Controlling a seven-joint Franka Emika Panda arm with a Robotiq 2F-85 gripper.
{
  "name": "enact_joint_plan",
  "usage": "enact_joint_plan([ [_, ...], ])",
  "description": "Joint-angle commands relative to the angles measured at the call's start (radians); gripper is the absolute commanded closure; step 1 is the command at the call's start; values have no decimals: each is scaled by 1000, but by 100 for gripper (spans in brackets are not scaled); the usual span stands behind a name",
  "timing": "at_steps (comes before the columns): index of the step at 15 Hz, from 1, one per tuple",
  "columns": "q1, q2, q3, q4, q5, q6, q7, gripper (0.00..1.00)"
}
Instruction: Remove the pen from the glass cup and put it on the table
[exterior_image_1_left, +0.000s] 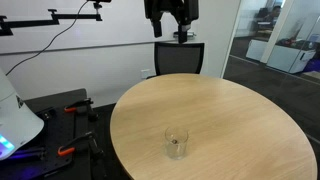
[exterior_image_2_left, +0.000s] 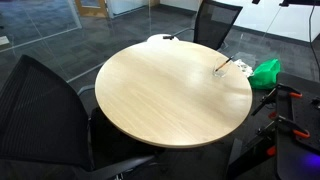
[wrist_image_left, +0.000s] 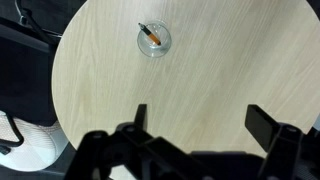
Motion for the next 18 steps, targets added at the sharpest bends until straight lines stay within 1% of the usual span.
enact_joint_plan([
  [1, -24, 2, 23, 1, 9, -2, -6, 0],
  [6, -24, 2, 23, 1, 9, -2, -6, 0],
  [8, -30, 13, 31, 3, -7, -2, 6, 0],
  [11, -39, 58, 35, 2, -20, 22, 12, 0],
  [15, -52, 136, 41, 8, -38, 10, 11, 0],
  [18, -59, 207, 54, 0, -66, 52, 10, 0],
])
